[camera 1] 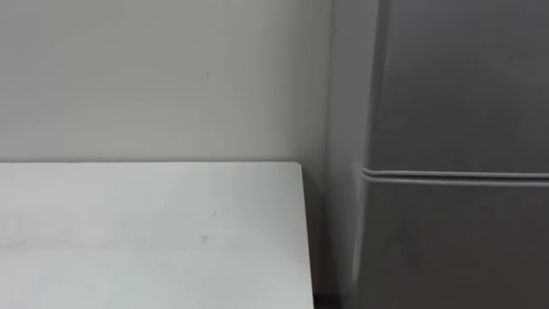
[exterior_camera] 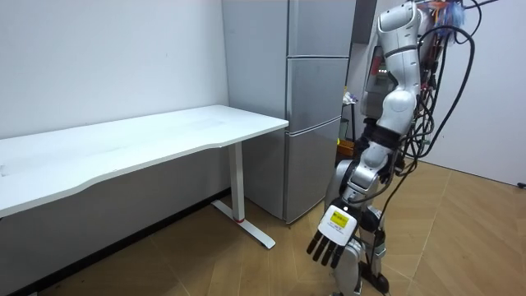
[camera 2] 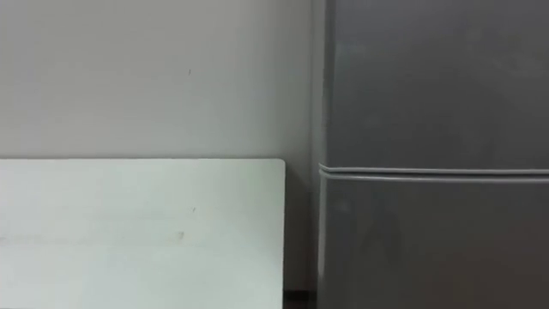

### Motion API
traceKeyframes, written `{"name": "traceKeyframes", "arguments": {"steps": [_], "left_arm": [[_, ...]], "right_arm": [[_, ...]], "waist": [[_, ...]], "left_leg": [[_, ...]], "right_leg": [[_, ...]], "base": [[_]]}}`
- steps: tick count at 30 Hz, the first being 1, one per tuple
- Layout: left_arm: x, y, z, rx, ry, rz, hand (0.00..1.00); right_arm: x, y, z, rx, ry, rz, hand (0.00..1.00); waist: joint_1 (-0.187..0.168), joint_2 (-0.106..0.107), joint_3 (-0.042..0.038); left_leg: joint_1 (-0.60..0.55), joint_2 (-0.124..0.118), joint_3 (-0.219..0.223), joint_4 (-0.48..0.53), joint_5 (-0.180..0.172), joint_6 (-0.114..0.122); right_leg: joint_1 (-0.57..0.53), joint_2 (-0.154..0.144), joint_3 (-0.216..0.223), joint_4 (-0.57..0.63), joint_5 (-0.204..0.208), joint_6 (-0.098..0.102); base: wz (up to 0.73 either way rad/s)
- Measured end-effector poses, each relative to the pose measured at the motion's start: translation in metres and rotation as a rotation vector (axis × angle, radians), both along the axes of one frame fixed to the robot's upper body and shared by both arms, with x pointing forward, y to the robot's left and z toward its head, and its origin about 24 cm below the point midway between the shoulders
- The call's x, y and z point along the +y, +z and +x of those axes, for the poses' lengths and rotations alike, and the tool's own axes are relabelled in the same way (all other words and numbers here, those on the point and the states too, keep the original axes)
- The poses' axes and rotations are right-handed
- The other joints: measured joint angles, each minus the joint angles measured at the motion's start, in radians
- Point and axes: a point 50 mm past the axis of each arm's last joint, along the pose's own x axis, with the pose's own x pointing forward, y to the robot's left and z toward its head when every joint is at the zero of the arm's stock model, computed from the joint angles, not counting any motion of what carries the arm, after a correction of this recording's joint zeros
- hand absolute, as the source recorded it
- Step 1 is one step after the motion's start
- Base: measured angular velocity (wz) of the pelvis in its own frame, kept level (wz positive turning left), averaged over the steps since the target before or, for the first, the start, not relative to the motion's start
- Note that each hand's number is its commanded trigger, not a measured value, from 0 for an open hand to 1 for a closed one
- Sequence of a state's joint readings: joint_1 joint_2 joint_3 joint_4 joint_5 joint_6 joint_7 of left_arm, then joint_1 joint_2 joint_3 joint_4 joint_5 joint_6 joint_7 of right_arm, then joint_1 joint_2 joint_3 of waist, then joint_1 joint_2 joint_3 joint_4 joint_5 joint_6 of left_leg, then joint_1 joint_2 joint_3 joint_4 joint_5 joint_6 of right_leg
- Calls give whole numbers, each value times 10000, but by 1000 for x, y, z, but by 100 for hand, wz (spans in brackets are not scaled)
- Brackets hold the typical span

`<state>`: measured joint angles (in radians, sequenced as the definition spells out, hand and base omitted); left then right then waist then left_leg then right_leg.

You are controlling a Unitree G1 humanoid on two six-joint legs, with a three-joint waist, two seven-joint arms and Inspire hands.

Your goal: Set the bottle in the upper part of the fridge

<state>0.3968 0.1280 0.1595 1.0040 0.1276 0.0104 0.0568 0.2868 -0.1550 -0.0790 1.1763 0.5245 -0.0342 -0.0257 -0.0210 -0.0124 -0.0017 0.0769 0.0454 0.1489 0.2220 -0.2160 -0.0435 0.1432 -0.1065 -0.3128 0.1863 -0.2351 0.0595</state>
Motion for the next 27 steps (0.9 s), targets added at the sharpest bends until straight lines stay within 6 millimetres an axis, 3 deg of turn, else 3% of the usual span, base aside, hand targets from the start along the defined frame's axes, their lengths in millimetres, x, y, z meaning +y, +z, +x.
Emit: {"name": "traceKeyframes", "arguments": {"steps": [6, 27], "left_arm": [[-8, -3, -4, 492, -438, -332, 0], [-13, -6, -8, 1153, -676, -799, 0]], "right_arm": [[5, -2, 9, -121, 1251, 534, 0], [8, -3, 10, 61, 1698, 1091, 0]], "waist": [[-15, -7, 1], [5, -99, 40]], "left_leg": [[-40, 1, -56, 4, 0, 0], [-5, -13, -75, -2, -1, -1]], "right_leg": [[61, 18, -98, -32, 6, -5], [244, 32, -205, -202, 0, -2]], "base": [[4], [1]]}}
